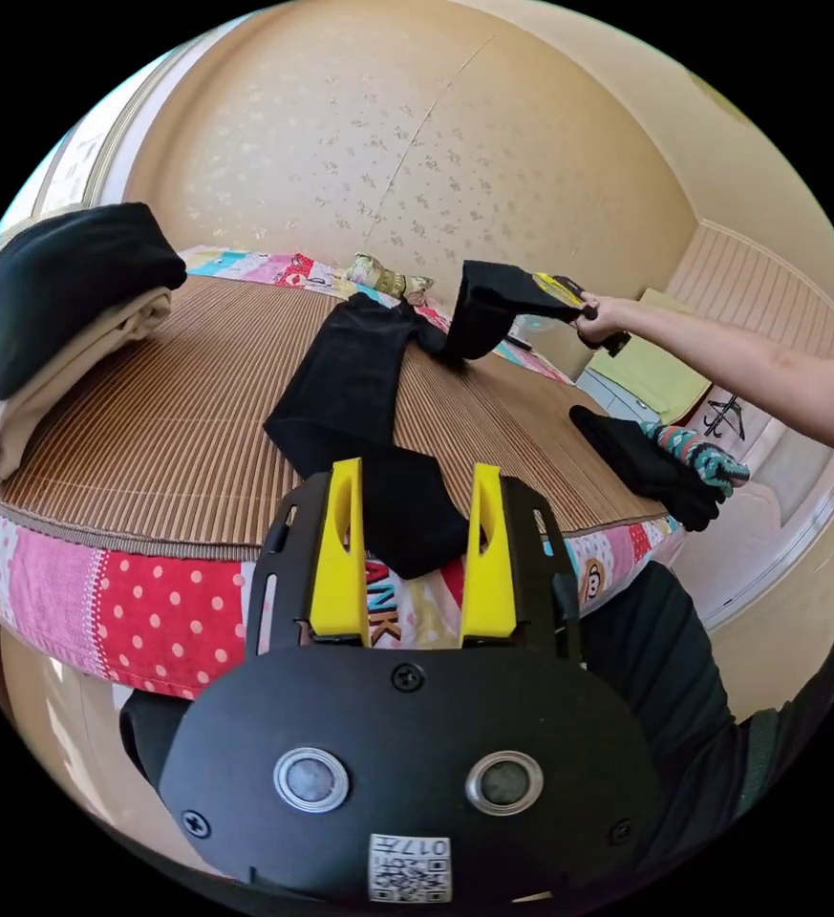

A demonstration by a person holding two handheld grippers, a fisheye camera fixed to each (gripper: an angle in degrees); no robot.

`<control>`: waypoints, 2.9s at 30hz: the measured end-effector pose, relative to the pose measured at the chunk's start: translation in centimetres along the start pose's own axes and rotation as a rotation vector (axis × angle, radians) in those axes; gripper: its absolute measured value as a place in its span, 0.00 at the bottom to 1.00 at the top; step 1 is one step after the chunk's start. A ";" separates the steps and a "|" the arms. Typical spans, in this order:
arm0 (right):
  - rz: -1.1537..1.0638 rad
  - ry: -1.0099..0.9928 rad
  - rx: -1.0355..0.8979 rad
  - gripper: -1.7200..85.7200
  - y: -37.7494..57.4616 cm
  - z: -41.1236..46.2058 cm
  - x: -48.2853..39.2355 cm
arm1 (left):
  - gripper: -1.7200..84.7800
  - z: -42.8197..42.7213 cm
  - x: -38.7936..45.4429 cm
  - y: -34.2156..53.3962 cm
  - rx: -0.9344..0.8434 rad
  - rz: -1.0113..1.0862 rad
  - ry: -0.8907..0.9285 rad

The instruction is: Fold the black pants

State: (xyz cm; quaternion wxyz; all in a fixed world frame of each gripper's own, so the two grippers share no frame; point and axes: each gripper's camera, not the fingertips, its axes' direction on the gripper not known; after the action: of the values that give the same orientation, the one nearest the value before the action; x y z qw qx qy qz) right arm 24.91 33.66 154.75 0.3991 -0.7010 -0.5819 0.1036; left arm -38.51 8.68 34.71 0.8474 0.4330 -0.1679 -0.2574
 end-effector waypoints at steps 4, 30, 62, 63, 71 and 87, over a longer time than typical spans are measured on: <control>0.147 0.172 0.017 0.11 4.1 -5.7 6.6 | 0.21 0.2 1.1 0.9 -0.004 0.076 0.045; 0.028 0.273 -0.347 0.06 25.8 5.5 4.9 | 0.15 -12.9 -23.4 3.7 0.501 -0.254 0.547; -0.269 0.523 -0.937 0.03 58.1 1.8 -2.5 | 0.17 -3.6 -9.9 -5.7 0.047 0.125 0.114; -0.275 0.495 -0.909 0.03 58.1 1.2 -3.0 | 0.18 -1.4 -8.6 -6.7 -0.086 0.178 0.174; -0.229 0.331 -0.738 0.06 57.5 -2.7 -4.8 | 0.08 5.6 3.5 -4.8 -0.387 0.547 0.007; -0.251 0.397 -0.653 0.05 59.8 -2.4 -9.4 | 0.11 2.8 -4.7 -7.6 -0.313 0.390 0.676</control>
State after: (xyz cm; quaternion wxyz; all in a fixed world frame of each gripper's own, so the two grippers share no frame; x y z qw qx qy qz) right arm 67.32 23.89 112.66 0.2695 -0.7209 -0.5769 -0.2736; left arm -45.98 5.87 29.74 0.9432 0.3191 0.0822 0.0419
